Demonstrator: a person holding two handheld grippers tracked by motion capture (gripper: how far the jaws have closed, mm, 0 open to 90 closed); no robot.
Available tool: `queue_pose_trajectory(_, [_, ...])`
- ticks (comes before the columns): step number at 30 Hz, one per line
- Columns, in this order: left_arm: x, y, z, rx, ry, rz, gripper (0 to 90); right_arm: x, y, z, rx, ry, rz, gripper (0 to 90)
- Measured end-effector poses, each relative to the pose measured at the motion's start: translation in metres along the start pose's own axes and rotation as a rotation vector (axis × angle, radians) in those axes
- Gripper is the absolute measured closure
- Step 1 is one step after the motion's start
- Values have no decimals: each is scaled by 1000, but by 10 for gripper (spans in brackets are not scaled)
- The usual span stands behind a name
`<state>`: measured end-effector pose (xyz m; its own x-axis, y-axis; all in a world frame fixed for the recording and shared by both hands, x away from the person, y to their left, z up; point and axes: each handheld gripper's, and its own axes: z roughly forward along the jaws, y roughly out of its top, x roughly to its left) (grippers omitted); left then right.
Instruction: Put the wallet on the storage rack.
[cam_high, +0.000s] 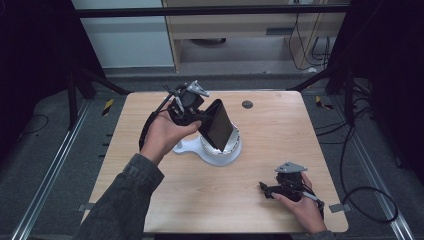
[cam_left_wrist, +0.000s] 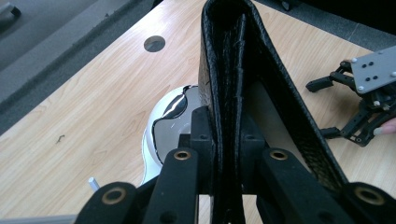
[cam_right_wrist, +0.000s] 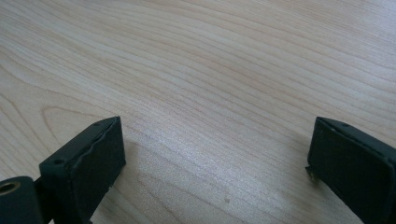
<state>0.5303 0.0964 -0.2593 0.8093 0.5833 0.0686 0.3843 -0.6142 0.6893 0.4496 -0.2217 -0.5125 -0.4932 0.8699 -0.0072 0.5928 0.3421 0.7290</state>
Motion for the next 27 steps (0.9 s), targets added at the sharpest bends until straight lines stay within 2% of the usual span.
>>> queue_pose_trajectory(9, [9,-4,25,30,4,-23,811,0,0,0,-1,1,0,39])
queue_pose_trajectory(15, [12,-7,44,42,-20,-50,810,1,0,0,-1,2,0,37])
queue_pose_trajectory(21, [11,-6,56,70,-36,-42,810,1,0,0,1,4,-2,35])
queue_pose_trajectory(27, [11,-4,61,76,-48,-54,810,1,-1,0,0,4,-2,35])
